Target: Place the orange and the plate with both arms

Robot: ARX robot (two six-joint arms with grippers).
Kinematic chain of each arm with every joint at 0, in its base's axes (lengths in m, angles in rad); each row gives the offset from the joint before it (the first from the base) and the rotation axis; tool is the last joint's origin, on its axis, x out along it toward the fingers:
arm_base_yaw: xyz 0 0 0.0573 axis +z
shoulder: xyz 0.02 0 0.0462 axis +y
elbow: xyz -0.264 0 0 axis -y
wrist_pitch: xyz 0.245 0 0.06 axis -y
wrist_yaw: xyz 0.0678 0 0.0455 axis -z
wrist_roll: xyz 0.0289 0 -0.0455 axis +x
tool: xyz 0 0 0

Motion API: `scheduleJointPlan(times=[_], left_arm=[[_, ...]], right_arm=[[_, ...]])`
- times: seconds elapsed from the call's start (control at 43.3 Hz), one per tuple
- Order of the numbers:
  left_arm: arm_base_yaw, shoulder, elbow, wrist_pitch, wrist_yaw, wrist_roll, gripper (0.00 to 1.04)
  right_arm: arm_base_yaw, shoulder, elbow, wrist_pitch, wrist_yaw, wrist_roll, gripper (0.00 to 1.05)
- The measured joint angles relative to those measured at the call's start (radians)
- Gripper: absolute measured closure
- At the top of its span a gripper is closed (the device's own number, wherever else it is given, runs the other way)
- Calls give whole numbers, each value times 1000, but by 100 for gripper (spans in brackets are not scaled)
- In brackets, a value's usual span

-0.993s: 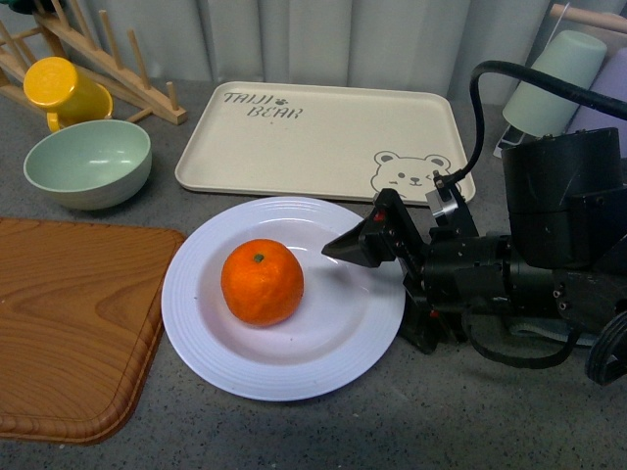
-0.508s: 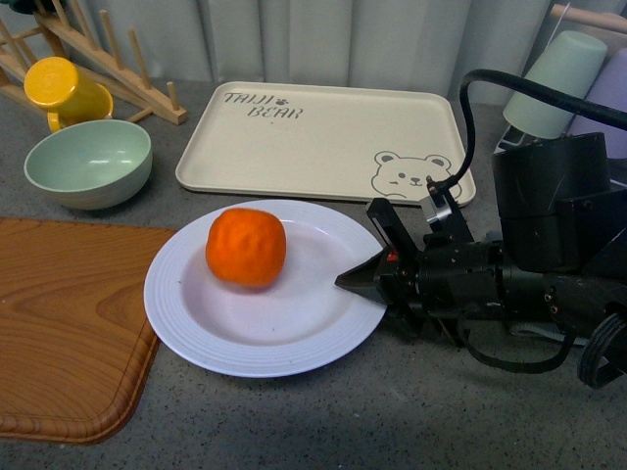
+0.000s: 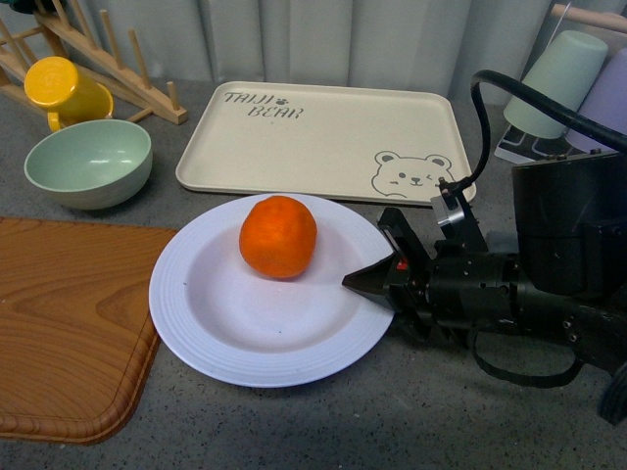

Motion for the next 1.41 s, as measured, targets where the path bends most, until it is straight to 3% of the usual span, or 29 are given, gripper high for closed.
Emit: scheduleJointPlan(times=[0.254, 0.554, 0.716, 1.362, 1.408], left_arm=[[0, 0, 0, 0, 0, 0, 7], [0, 0, 0, 0, 0, 0, 7], [0, 0, 0, 0, 0, 0, 7], [0, 0, 0, 0, 0, 0, 7], [0, 0, 0, 0, 0, 0, 7]], right_arm=[[-56, -58, 51, -31, 65, -40, 101], [-65, -6, 310, -87, 151, -8, 101], [-51, 93, 499, -195, 222, 24, 101], [1, 346, 1027, -610, 338, 44, 101], [2, 351, 1038, -632, 344, 37, 95]])
